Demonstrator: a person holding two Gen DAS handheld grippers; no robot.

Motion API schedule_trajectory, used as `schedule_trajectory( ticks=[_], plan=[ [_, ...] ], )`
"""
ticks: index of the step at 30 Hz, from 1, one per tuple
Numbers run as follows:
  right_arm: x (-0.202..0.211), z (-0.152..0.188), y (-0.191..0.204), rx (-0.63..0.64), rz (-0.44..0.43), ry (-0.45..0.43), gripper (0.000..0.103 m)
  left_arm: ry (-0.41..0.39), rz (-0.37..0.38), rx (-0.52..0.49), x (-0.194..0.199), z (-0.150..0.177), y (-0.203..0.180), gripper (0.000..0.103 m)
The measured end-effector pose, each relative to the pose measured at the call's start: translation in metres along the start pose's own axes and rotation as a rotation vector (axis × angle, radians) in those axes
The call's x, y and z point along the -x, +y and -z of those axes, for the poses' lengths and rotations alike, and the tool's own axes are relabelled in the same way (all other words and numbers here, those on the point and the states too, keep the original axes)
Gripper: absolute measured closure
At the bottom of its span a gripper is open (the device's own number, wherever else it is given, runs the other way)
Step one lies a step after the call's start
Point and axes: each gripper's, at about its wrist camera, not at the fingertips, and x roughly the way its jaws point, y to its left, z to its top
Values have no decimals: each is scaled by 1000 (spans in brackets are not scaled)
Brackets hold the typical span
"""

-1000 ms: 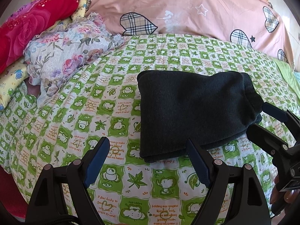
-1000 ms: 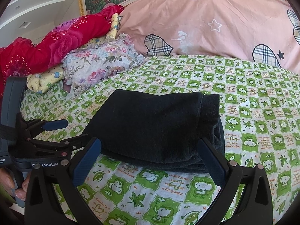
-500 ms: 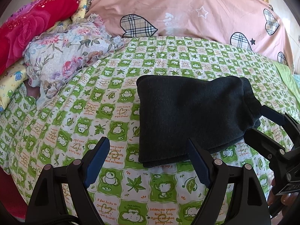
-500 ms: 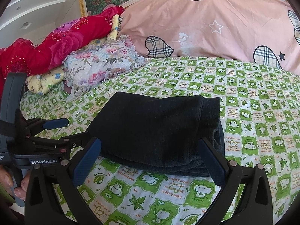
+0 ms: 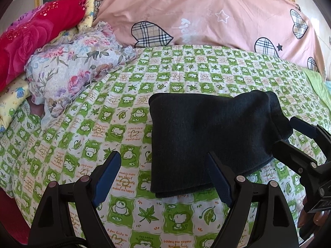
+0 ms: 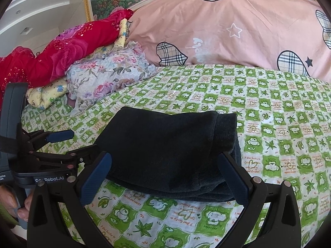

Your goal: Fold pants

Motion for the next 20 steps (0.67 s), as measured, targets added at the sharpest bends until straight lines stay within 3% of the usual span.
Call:
schedule_trajectory(
  ticks=[20],
  plan=[
    [1, 2, -12, -36, 33, 8, 1, 34, -21, 8, -9, -4, -2, 19]
  ],
)
